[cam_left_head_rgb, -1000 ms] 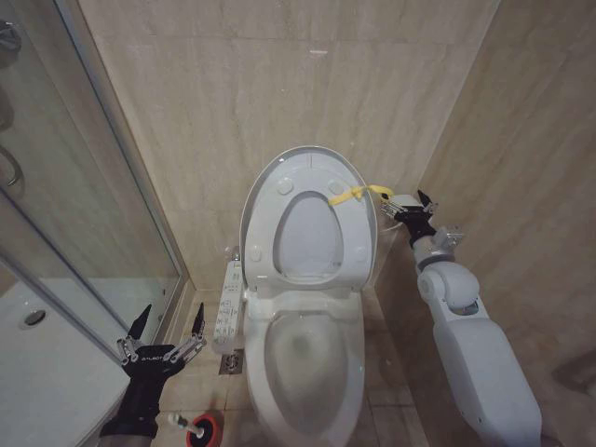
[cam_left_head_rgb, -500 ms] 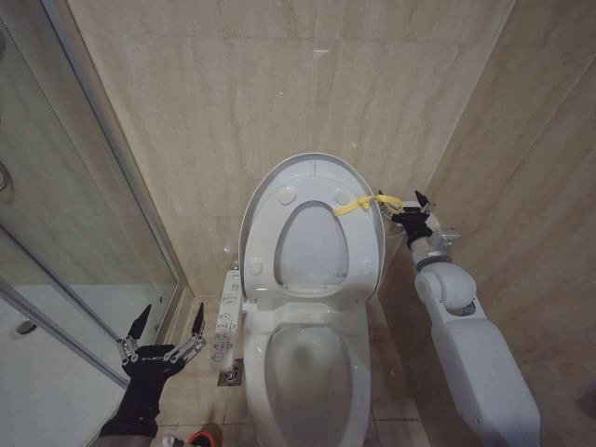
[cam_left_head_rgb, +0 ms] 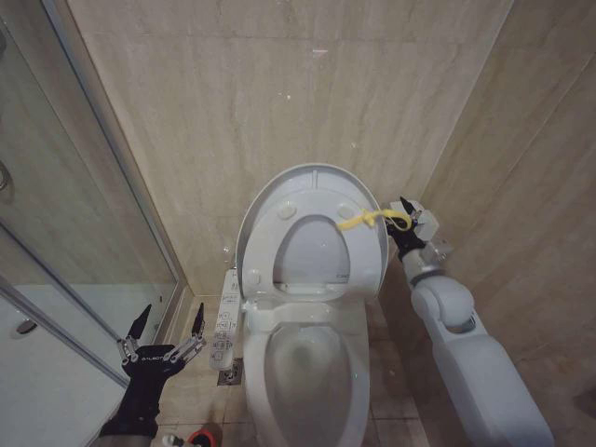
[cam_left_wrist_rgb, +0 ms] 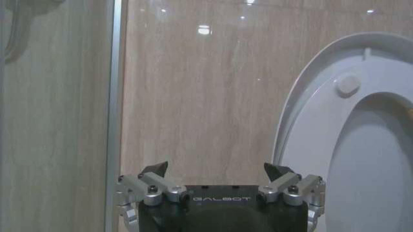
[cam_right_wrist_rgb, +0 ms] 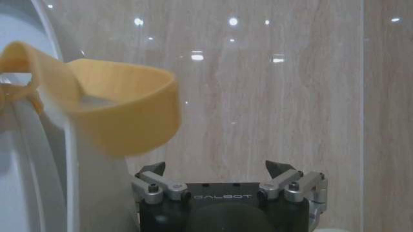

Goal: Open the toilet lid, clean the toilet bowl with a toilet brush, close the toilet lid, and flush.

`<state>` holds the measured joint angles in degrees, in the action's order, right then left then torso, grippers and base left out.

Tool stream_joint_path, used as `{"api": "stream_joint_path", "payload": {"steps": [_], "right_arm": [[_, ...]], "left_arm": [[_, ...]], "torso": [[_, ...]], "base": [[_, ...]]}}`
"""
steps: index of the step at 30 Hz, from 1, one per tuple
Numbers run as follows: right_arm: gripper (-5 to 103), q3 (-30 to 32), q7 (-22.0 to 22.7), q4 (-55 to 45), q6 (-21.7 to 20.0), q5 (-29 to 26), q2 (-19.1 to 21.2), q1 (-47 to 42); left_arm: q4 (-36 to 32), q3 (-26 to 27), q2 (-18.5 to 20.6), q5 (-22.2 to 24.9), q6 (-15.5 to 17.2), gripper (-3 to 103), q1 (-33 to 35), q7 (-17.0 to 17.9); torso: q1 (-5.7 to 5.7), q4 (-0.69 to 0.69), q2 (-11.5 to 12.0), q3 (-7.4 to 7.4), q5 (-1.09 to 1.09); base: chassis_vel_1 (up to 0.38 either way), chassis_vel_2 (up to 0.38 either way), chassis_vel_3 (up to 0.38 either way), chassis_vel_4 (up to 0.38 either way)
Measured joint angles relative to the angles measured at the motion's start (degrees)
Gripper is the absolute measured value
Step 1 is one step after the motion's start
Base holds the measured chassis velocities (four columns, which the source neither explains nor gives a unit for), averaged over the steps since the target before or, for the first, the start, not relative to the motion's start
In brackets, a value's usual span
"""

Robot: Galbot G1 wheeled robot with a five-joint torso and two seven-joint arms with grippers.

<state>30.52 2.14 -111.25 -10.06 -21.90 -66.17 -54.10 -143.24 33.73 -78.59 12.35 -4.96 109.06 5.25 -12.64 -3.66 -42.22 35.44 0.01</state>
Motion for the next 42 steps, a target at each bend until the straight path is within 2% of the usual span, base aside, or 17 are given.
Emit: {"api": "stream_joint_path", "payload": {"steps": [8,12,14,19,26,29,36,42], "right_arm": [[100,6.0,0.2,-10.2,-0.3,-3.9,3.3,-11.6],[100,8.2,1.9,-17.3,-1.4,-5.8,3.3,-18.7],[100,8.6,3.0,-22.3,-2.8,-6.7,2.4,-22.9],[100,8.9,4.2,-26.3,-3.9,-6.6,0.4,-26.8],[100,12.5,3.9,-29.1,-3.5,-2.2,-3.7,-34.5],[100,17.0,3.8,-31.0,-3.6,-3.3,-4.7,-38.0],[100,21.3,2.9,-31.8,-3.6,-7.6,-6.1,-40.9],[100,21.1,2.2,-32.2,-3.4,-7.7,-7.3,-42.3]], "left_arm": [[0.0,0.0,0.0,0.0,0.0,100,0.0,0.0],[0.0,0.0,0.0,0.0,0.0,100,0.0,0.0],[0.0,0.0,0.0,0.0,0.0,100,0.0,0.0],[0.0,0.0,0.0,0.0,0.0,100,0.0,0.0],[0.0,0.0,0.0,0.0,0.0,100,0.0,0.0],[0.0,0.0,0.0,0.0,0.0,100,0.0,0.0],[0.0,0.0,0.0,0.0,0.0,100,0.0,0.0],[0.0,0.0,0.0,0.0,0.0,100,0.0,0.0]], "torso": [[0.0,-0.02,0.0,0.0,0.0],[0.0,-0.01,0.0,0.0,-0.01],[0.01,-0.01,0.0,-0.01,-0.01],[0.01,0.0,0.0,0.0,-0.02],[0.0,0.0,0.0,0.0,0.0],[0.0,-0.02,0.0,0.0,-0.01],[0.0,0.0,0.0,0.0,-0.01],[0.0,-0.01,0.0,0.0,-0.01]], "base": [[0.0,0.0,0.0,0.0],[0.0,0.0,0.0,0.0],[0.0,0.0,0.0,0.0],[0.0,0.0,0.0,0.0],[0.0,0.0,0.0,0.0],[0.0,0.0,0.0,0.0],[0.0,0.0,0.0,0.0],[0.0,0.0,0.0,0.0]]}}
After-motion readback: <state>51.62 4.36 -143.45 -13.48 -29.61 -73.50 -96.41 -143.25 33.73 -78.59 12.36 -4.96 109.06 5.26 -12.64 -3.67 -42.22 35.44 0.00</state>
